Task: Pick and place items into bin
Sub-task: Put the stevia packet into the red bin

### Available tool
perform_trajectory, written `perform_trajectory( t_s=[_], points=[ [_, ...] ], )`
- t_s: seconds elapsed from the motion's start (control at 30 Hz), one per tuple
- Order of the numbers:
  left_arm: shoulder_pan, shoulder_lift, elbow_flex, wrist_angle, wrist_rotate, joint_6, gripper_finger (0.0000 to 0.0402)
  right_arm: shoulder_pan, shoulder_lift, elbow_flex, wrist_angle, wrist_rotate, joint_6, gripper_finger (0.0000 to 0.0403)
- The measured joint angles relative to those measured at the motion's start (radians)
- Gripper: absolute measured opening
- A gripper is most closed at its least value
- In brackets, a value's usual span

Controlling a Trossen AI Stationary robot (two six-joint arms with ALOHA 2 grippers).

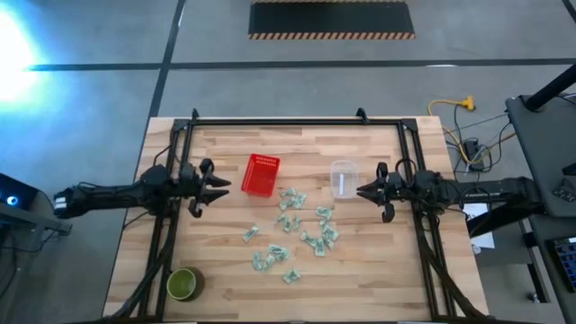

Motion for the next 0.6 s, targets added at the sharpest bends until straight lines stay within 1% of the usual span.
perform_trajectory(
  t_s=[0.1, 0.27, 0.47, 0.53, 0.6],
  points=[
    [-0.062, 0.110, 0.047, 0.001, -0.075, 0.008, 0.0118, 0.000, 0.007, 0.000, 0.006, 0.000, -0.007, 0.0057],
    [-0.178, 0.328, 0.174, 0.001, -0.168, 0.129, 0.0118, 0.000, 0.005, 0.000, 0.006, 0.000, -0.050, 0.0057],
    [-0.252, 0.577, 0.348, -0.014, -0.179, 0.216, 0.0118, 0.000, 0.005, 0.000, 0.006, 0.000, -0.053, 0.0057],
    [-0.272, 0.646, 0.403, -0.077, -0.202, 0.220, 0.0118, 0.000, 0.005, 0.000, 0.006, 0.000, -0.053, 0.0057],
    [-0.293, 0.710, 0.460, -0.196, -0.258, 0.213, 0.0118, 0.000, 0.005, 0.000, 0.005, 0.000, -0.052, 0.0057]
  ],
)
